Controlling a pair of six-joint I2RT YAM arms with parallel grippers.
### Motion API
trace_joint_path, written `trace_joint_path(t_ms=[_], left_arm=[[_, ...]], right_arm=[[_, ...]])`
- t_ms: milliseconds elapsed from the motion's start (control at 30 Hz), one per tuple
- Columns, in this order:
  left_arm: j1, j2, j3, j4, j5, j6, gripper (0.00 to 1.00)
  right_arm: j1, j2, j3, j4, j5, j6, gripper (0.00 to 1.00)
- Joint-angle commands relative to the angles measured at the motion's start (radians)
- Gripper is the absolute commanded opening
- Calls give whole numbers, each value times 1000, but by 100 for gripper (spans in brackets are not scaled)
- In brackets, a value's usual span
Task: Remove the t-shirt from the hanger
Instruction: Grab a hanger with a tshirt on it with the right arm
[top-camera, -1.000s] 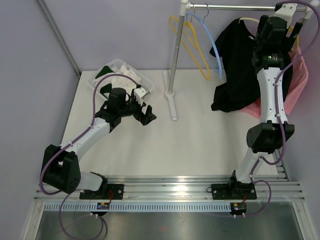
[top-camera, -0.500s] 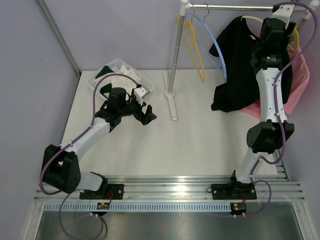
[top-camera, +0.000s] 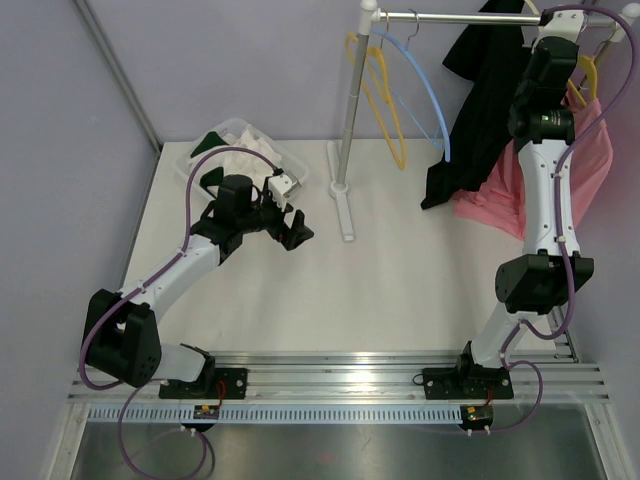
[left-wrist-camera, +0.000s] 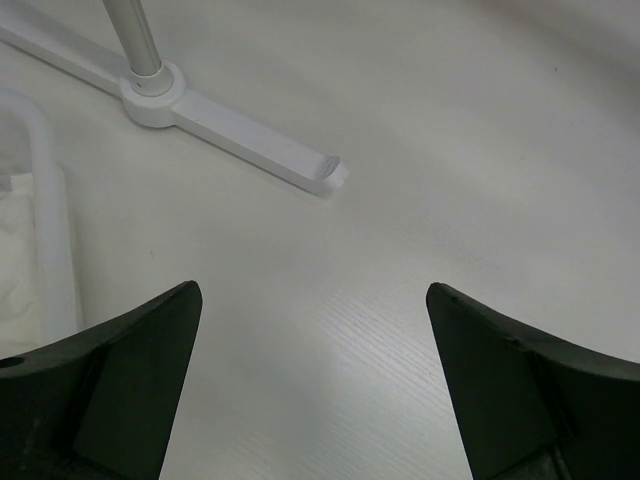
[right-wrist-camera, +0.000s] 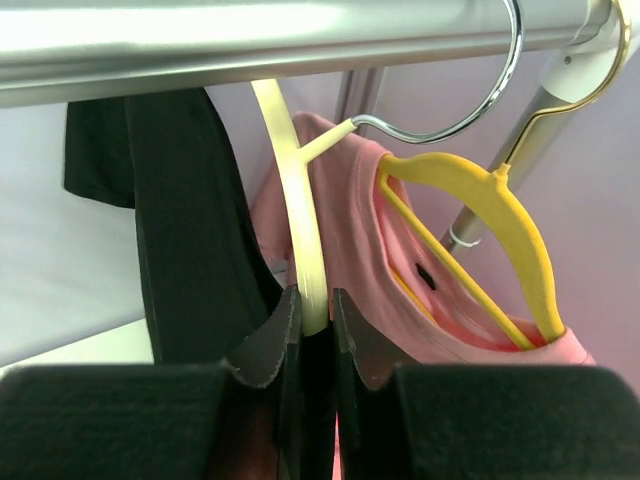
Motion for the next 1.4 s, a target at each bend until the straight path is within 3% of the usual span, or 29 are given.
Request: trace_joint_path(t_ms=[0,433,833,1067,1367], left_arm=[[-7,-6,40,20,27,15,99],[-7,-7,40,15,35,17,99],[-10,-9,38,14,36,18,99],[-10,-9,40,14,35,20,99],[-13,-6,40,12,33,21,99]], right_arm=[[-3,-57,16,-13,-124,61,0],[0,-104,59,-213,-435,64,0],[102,-124,50,-266,-416,-28,7],[133,-109,67,-282,-362,-53,37],[135,-117,51,-214,-367,-25,55]])
